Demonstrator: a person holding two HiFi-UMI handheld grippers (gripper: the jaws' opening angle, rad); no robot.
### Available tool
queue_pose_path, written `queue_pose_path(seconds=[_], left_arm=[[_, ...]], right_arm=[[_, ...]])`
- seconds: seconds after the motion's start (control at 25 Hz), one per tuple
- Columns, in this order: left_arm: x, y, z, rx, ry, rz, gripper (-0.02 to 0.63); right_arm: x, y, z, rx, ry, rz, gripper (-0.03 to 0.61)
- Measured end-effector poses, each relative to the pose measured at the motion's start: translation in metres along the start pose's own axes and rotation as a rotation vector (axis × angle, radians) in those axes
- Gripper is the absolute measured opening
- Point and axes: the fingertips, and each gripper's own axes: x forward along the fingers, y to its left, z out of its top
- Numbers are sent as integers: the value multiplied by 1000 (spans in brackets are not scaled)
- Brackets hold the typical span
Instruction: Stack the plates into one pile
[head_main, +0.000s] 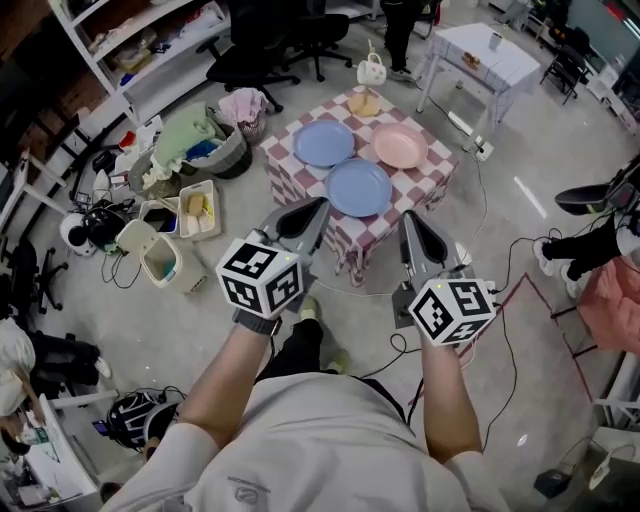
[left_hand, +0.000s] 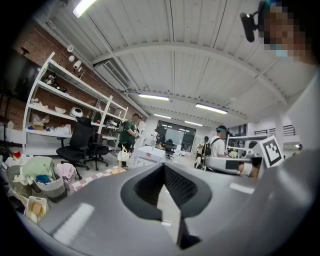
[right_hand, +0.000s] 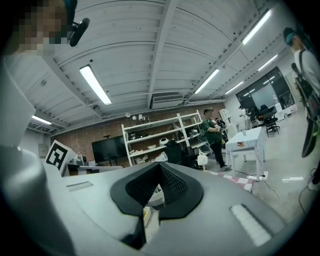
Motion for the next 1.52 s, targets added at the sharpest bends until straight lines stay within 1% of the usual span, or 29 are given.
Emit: queue_pose_path(seconds=[0.28,0.52,0.68,0.88,1.16,1.36,1.52], left_arm=[[39,55,-4,-14,27,-2,6],[84,113,-6,-11,68,-21,6],[112,146,-14,-13,104,-39,6],[144,176,-41,-34,168,-65,6],[175,210,-90,-103,260,-45,6],[197,225,-125,-126,315,-11,6],[218,237,-152,-147,361,31,6]], right_arm=[[62,-15,-13,-2,43,-25,6],[130,-32,-25,2,77,-57,6],[169,-44,-36,12,99,-91,6],[205,-64,-57,33,136,-144,6],[229,-93,-91,53,211,-197,6],[245,-124,-118,68,267,-200,6],[264,-152,-138,72,322,-179,6]])
